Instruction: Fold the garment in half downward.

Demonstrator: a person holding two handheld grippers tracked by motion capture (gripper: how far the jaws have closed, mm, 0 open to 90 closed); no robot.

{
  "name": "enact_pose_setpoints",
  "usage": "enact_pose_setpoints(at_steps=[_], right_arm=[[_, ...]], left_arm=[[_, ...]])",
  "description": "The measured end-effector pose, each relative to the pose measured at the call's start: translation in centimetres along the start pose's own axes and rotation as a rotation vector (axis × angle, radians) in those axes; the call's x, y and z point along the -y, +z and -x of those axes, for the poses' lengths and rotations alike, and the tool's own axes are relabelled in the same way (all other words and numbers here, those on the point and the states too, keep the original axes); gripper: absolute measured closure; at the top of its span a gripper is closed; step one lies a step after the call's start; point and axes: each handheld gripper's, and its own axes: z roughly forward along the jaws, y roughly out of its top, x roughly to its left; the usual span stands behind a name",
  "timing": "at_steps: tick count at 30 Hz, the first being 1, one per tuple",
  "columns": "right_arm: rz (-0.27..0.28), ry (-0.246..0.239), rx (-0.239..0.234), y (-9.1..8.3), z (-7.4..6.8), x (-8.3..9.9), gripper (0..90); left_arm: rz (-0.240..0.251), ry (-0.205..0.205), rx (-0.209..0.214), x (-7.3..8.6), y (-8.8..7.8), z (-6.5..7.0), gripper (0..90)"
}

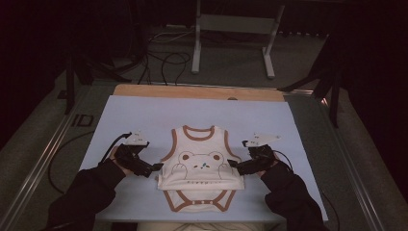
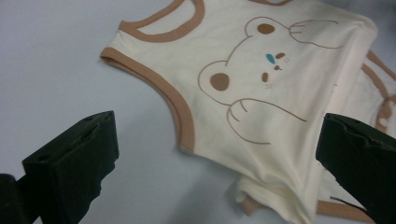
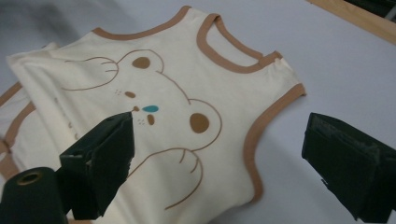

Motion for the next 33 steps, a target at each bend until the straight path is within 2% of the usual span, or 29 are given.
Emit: enact_pose_setpoints(at_steps=[5, 9, 16, 23, 29, 33], right_arm=[[-0.006, 0.000, 0.011, 0.7, 0.7, -1.0, 9.5], [-0.007, 0.000, 0.003, 1.0, 0.9, -1.2, 9.5], [-0.037, 0.001, -0.010, 2.9, 1.5, -1.7, 9.5], [-0.029, 0.020, -0.003, 4.3, 2.4, -2.1, 9.5], [-0.035, 0.023, 0.000, 5.3, 3.2, -2.5, 9.5], [-0.046, 0.042, 0.005, 5.9, 3.9, -2.7, 9.5]], left_arm=[[-0.010, 0.018, 0.001, -0.7, 0.6, -0.6, 0.7], [-0.012, 0.014, -0.002, -1.0, 0.9, -0.8, 0.7], [-0.021, 0.029, -0.016, -2.2, 1.6, -1.5, 0.7], [-0.021, 0.053, -0.033, -3.3, 3.1, -2.0, 0.7], [-0.027, 0.058, -0.020, -4.0, 4.4, -2.6, 0.7], [-0.026, 0.060, -0.023, -4.3, 5.2, -3.1, 0.7]])
